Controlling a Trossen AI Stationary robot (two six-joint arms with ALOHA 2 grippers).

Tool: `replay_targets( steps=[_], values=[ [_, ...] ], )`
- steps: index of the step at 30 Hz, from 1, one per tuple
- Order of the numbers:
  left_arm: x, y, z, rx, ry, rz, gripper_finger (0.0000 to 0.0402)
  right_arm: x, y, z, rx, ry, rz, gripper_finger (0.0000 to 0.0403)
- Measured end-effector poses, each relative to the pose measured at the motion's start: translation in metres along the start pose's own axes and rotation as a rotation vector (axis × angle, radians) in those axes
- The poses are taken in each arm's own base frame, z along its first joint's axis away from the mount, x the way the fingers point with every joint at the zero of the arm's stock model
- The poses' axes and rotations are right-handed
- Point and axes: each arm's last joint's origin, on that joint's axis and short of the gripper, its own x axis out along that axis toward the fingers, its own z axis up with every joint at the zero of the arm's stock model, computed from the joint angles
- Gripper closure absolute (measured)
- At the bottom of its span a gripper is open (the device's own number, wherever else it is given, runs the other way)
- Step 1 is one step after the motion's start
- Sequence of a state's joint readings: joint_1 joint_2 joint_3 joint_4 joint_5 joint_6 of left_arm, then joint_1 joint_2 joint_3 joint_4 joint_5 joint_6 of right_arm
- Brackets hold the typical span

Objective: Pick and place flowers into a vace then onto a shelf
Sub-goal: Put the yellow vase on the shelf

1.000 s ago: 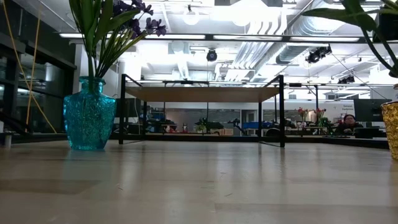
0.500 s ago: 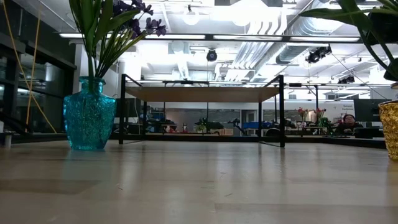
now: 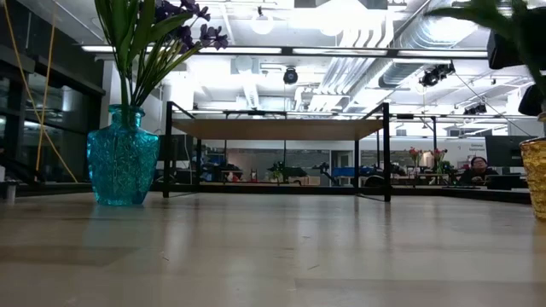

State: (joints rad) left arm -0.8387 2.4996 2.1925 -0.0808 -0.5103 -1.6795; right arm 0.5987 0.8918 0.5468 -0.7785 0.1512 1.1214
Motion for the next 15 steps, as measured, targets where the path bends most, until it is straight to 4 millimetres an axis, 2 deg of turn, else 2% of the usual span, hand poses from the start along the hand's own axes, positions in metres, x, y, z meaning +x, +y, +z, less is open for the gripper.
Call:
replay_targets(
  steps=[9,15],
  values=[
    [0.0002,-0.0001,0.0003,-0.001,0.003,0.000,0.0307,0.0035,0.0008,-0.0003,-0.005,0.006,-0.019,0.0270],
    [0.0006,-0.0003,0.0011,-0.003,0.001,-0.001,0.0307,0.0036,0.0007,-0.0003,-0.003,0.003,-0.021,0.0319]
  ],
)
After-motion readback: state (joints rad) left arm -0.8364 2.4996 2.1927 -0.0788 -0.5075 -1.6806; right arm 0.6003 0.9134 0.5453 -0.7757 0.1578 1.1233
